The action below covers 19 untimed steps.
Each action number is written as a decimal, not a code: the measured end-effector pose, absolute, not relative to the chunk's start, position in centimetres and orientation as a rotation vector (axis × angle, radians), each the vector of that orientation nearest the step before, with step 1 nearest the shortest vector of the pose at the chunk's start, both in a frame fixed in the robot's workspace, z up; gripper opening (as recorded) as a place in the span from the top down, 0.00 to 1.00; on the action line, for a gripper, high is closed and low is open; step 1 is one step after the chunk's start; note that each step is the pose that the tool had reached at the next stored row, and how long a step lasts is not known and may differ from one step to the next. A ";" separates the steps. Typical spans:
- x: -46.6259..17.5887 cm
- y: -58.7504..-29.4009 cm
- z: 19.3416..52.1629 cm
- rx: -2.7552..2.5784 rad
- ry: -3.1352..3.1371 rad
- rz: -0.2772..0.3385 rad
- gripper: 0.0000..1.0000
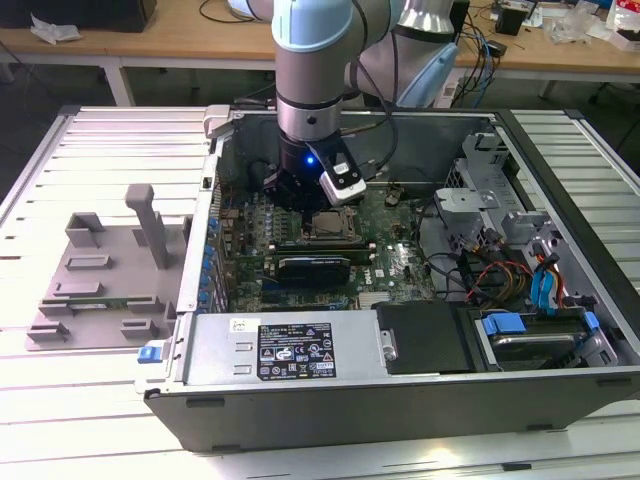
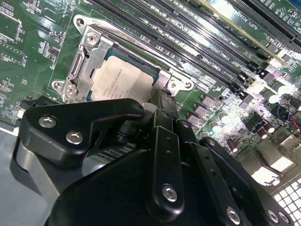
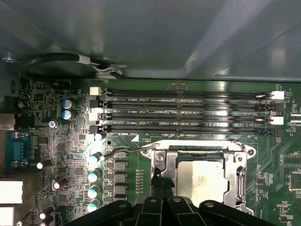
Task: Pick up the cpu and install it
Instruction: 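Close the cpu cover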
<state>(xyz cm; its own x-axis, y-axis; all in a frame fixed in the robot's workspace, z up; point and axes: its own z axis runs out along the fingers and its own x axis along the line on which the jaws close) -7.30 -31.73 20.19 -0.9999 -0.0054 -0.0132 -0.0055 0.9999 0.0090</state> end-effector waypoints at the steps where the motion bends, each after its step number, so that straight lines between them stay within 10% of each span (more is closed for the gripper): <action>1: -7.3 -31.7 20.2 -0.009 3.128 0.014 0.89; 19: -4.5 -31.7 23.6 -0.008 3.137 0.014 0.89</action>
